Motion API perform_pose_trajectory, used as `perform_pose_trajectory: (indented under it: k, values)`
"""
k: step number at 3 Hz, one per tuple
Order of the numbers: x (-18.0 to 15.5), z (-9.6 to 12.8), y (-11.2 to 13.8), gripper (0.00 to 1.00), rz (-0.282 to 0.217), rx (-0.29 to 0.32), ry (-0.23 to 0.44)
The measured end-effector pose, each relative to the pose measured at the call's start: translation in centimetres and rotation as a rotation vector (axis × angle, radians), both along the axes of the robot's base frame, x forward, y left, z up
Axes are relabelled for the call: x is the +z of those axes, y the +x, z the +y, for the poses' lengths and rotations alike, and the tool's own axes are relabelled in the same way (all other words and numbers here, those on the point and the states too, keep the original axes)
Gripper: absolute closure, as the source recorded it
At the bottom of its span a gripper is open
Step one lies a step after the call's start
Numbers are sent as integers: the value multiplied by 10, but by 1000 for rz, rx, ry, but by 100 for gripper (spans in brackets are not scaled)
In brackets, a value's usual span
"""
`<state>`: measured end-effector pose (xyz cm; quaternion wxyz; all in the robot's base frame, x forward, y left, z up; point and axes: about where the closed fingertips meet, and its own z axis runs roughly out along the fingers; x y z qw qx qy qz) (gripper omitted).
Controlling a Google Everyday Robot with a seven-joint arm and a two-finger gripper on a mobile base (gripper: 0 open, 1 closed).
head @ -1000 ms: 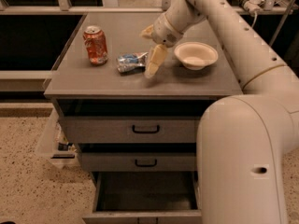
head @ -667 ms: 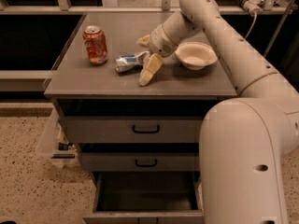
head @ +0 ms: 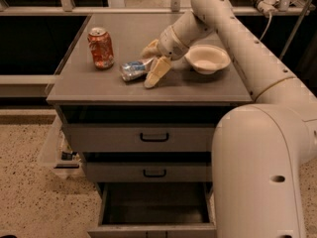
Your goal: Place redbull can into bottom drawer
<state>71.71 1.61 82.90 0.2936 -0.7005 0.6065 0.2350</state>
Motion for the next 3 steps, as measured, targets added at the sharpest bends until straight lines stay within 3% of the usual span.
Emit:
perform_pose_trajectory:
  k: [2, 3]
  values:
    - [8, -1, -2, 88, 0, 0, 0]
    - [18, -4, -14, 100, -49, -37, -32]
